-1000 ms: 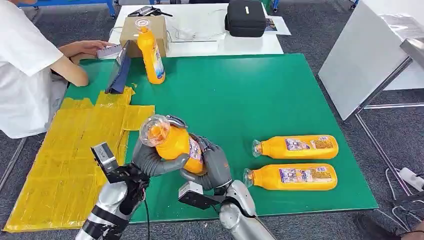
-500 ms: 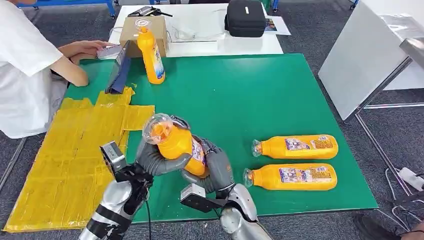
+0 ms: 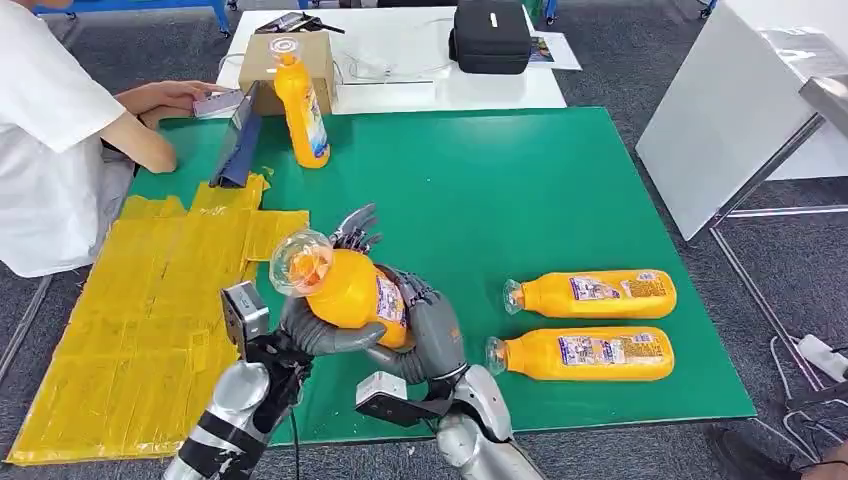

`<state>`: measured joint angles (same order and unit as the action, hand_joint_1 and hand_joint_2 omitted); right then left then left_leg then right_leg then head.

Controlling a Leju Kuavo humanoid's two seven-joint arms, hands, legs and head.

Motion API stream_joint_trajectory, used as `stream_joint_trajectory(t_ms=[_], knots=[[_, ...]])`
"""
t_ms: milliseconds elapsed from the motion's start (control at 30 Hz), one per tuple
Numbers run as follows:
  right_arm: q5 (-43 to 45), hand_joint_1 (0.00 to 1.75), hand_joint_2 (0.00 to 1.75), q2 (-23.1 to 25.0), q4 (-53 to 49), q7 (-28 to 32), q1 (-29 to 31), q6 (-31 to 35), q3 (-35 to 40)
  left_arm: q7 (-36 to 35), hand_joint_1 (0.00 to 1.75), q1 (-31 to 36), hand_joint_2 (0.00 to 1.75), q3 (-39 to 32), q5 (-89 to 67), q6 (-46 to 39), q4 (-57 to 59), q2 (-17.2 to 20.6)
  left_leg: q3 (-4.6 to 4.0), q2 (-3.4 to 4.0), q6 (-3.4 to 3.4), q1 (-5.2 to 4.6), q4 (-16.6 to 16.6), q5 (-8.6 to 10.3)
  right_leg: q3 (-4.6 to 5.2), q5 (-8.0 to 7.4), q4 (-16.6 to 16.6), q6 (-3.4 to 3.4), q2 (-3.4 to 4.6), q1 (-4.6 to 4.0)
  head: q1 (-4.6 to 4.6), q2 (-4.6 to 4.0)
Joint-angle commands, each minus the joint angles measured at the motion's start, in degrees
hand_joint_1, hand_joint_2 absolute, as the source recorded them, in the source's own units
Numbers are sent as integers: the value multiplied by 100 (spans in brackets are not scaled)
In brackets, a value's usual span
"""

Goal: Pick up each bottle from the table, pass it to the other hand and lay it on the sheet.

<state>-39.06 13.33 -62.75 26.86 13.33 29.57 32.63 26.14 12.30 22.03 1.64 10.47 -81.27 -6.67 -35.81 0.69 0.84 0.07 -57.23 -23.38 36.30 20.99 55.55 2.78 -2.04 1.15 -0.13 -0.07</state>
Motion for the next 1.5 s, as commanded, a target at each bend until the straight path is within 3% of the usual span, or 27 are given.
stream_joint_trajectory(t_ms=[33,967,1033,1133,1200,1300,1333,1500], knots=[[-24,175,175,-88,174,45,221,-60,346,39,175,91,175,-18,227,4,347,-28,27,-3,-6,8,0,-10,-27,9,-2,-14,16,-6,0,0],[102,173,175,-130,97,109,161,51,163,257,175,-61,175,-406,730,-160,-289,-76,30,-3,-6,9,-1,-14,-31,13,-1,-14,17,-7,0,0],[288,0,175,-150,-162,162,65,164,-29,219,175,-77,175,-499,620,-405,-324,-77,29,-7,-7,12,-5,-16,-33,15,1,-16,15,-9,0,0],[654,0,175,-290,-1010,218,-210,55,-334,288,175,-19,175,-570,-142,-1135,-257,15,11,-9,-3,4,1,-4,-13,6,-2,-9,2,-3,0,0],[794,0,175,-398,-1716,287,-424,-64,-427,332,175,127,175,-706,-1124,-2074,-160,70,10,-14,-4,6,-3,-5,-13,9,2,-10,0,-4,0,0],[1137,0,175,-546,-2831,308,-749,-264,-516,30,175,541,175,-964,-1974,-2734,238,231,8,-31,-6,8,-10,-7,-15,16,9,-14,-12,-7,0,0],[1237,0,175,-572,-3135,299,-823,-288,-544,3,175,681,175,-1103,-2957,-3555,430,266,13,-31,-7,8,-12,-10,-20,19,12,-16,-9,-6,0,0],[1814,0,175,-662,-3617,202,-895,-532,-732,-617,175,1003,175,-1408,-4873,-4372,939,489,24,-12,-8,10,-4,-11,-24,11,2,-16,11,-8,0,0]])
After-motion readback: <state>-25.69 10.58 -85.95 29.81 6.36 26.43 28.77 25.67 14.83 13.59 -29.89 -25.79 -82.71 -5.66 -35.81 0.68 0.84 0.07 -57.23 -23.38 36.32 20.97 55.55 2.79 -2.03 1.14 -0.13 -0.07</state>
